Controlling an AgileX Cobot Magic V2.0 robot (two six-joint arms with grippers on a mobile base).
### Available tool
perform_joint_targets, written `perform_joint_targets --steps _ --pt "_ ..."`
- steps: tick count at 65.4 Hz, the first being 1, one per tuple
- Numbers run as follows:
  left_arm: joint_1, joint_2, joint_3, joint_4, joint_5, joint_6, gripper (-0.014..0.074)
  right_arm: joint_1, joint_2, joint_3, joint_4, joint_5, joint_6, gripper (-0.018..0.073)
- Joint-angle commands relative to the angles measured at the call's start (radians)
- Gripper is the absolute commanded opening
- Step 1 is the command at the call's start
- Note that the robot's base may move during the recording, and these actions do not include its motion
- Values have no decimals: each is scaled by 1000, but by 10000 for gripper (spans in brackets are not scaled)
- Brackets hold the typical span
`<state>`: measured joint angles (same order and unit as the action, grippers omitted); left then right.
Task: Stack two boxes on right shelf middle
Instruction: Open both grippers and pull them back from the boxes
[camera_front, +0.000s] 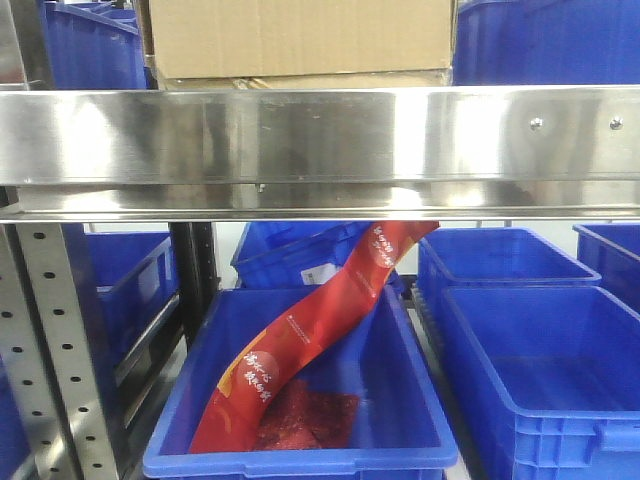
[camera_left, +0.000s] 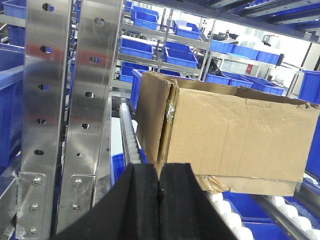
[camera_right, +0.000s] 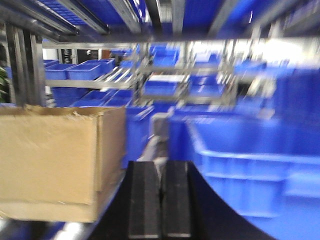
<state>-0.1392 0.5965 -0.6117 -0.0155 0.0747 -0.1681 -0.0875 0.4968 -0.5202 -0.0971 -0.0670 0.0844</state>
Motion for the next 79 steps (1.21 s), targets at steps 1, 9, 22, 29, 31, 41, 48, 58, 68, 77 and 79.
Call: perform_joint_targets --steps 1,9,22,29,31,41,48,58,68,77,79 --pt "5 -6 1 -6 -19 2 -92 1 -87 90 144 -1 -202 -164" --pt "5 -6 1 -6 -19 2 -92 1 -199 254 144 -1 -200 -164" --pt "5 -6 1 -6 -19 2 -92 1 -389 479 144 -1 -143 -164" --pt "5 -6 1 -6 -19 2 -92 1 -464 520 144 54 -115 -164" --pt "5 -6 1 -6 -19 2 -92 1 -495 520 141 143 -115 -164" --pt "5 -8 1 -6 -19 2 -92 1 -497 520 134 157 -111 -164" --pt "5 -8 1 -6 -21 2 -92 1 -497 520 134 94 -99 -164" --pt "5 -8 1 -6 -21 2 -92 1 -497 520 134 102 -99 -164" --pt "5 -8 1 -6 -21 2 -92 1 -497 520 134 111 -99 -164" --pt "5 -8 1 -6 -21 2 -92 1 -497 520 134 111 -99 -164" --pt "5 -8 1 -6 -21 2 -92 1 -497 520 134 111 -99 -164"
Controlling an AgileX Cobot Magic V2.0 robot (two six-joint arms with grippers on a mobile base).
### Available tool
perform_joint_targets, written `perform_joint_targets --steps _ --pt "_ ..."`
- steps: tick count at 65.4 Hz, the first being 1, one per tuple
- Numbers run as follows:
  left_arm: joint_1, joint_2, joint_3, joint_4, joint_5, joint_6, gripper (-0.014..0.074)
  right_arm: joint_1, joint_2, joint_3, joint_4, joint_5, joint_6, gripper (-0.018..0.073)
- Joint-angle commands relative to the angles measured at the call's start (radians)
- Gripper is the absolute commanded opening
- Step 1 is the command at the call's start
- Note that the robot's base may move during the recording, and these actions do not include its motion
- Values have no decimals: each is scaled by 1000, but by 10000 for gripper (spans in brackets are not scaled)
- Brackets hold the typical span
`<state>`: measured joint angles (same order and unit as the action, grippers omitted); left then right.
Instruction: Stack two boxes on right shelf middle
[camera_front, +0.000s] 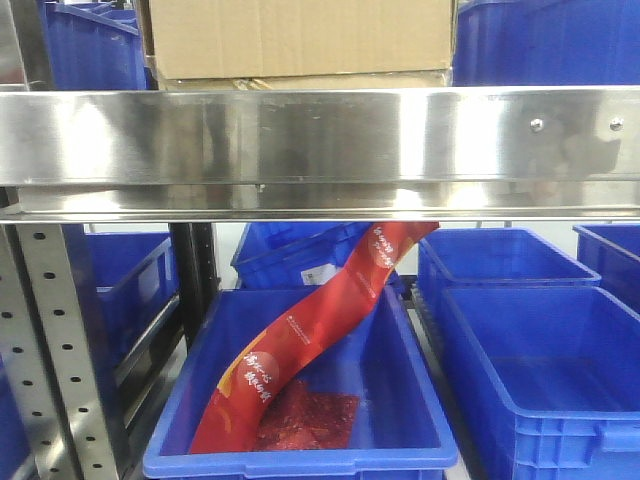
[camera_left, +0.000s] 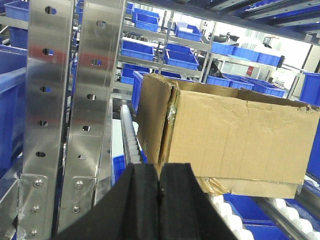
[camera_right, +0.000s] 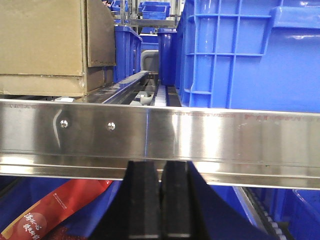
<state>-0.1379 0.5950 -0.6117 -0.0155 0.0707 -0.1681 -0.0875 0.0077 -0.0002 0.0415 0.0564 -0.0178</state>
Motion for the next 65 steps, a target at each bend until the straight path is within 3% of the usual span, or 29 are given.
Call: perform_joint_targets --steps 1,25,36,45,54,65 --pt "4 -6 1 -6 -17 2 -92 1 -8 0 -5 -13 3 -164" --pt "4 -6 1 -6 -17 2 -92 1 -8 0 -5 -13 3 -164" --pt "33 -24 36 116 -62 11 -92 1 -8 0 -5 -13 3 -164" --pt "96 -138 172 122 -71 115 -92 1 -8 0 -5 -13 3 -164" --pt "134 -277 330 115 -71 119 -92 1 -8 0 -5 -13 3 -164" --pt "132 -413 495 54 -71 160 -92 1 -8 0 -5 -13 3 -164"
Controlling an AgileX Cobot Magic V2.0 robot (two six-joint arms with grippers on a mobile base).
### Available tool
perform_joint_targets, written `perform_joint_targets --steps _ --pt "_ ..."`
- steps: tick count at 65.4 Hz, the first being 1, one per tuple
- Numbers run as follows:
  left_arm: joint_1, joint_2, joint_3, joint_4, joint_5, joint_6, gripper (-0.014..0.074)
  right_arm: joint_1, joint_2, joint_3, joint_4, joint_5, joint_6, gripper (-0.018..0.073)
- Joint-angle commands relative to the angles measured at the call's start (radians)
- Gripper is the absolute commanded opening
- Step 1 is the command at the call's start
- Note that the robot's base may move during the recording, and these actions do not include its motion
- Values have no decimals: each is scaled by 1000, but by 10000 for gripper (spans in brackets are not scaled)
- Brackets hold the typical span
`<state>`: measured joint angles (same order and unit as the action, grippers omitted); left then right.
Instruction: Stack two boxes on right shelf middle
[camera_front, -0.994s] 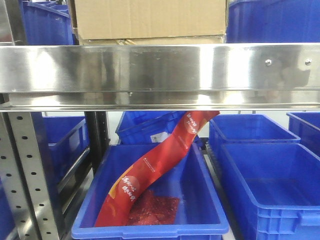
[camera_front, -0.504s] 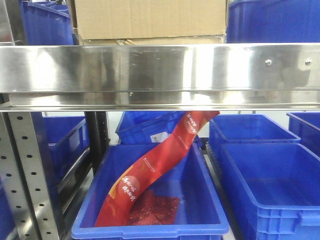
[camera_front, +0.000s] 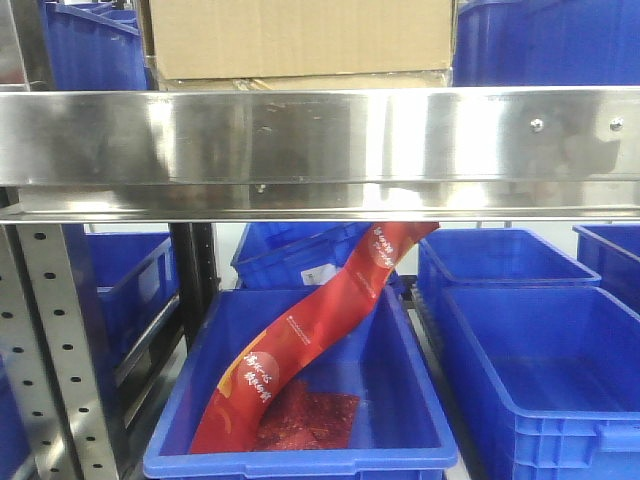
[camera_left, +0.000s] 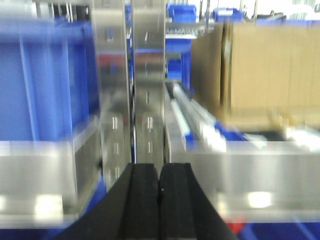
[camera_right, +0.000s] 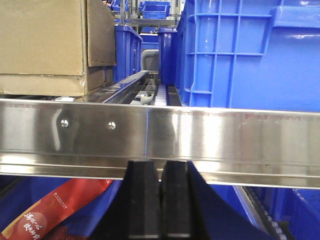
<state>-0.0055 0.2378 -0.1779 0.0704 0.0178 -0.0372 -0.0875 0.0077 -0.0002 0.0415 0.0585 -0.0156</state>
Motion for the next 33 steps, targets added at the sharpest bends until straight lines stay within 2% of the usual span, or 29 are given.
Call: perform_joint_targets --steps 1,5,12,14,17,33 --pt "0 -66 79 -42 -18 31 -92 1 -8 0 -5 -15 1 -164" --pt "0 -114 122 -70 -18 31 -92 1 -8 0 -5 -15 1 -164" --pt "0 -207 178 -76 -52 31 -92 1 -8 0 -5 -15 1 -164" --pt "0 -238 178 -86 -28 31 -92 1 -8 0 -5 -15 1 -164" --pt "0 -238 178 -88 28 31 -92 1 -8 0 -5 -15 1 -164" --pt "-2 -238 178 -88 -1 31 -92 1 -8 0 -5 -15 1 -164"
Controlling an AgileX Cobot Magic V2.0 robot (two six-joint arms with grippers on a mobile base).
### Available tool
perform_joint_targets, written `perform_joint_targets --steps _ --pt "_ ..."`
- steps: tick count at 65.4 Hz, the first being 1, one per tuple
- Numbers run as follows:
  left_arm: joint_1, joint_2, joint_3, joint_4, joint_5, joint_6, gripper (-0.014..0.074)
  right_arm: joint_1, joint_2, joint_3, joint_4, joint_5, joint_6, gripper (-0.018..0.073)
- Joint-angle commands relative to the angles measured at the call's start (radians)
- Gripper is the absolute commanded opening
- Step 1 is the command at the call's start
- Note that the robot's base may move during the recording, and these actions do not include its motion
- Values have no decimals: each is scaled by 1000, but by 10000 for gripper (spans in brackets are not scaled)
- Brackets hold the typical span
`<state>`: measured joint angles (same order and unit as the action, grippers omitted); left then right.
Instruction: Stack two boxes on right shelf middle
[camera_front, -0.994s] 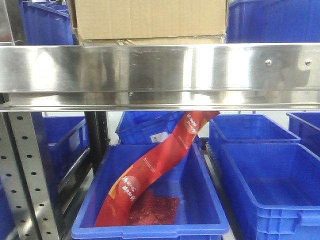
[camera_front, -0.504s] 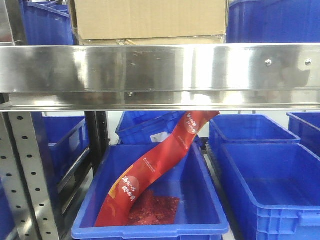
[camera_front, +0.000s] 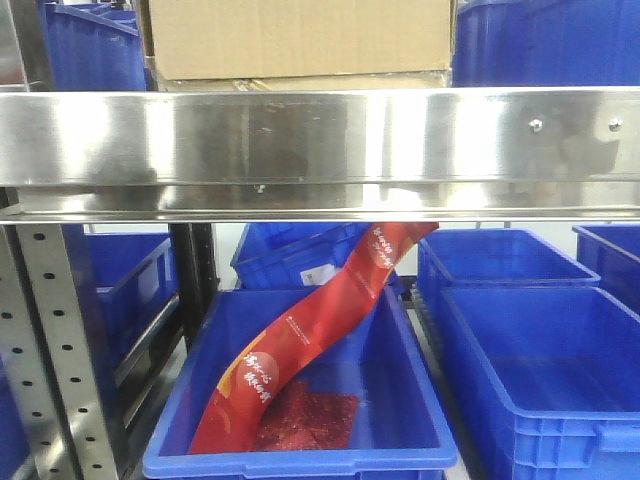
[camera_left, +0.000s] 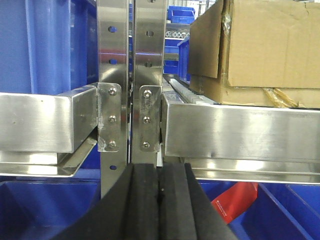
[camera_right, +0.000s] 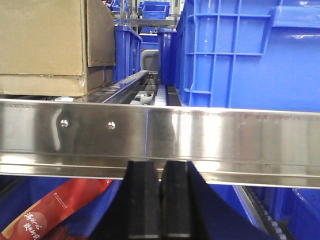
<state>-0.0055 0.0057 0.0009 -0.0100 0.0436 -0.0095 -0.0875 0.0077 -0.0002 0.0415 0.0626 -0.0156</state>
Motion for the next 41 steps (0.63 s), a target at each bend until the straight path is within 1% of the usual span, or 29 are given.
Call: perform_joint_targets --steps 1,41 --pt "-2 -6 -1 -7 -32 3 -92 1 -8 0 -5 -19 1 -164" --pt "-2 -6 -1 -7 -36 3 -92 1 -8 0 -5 -19 1 -164"
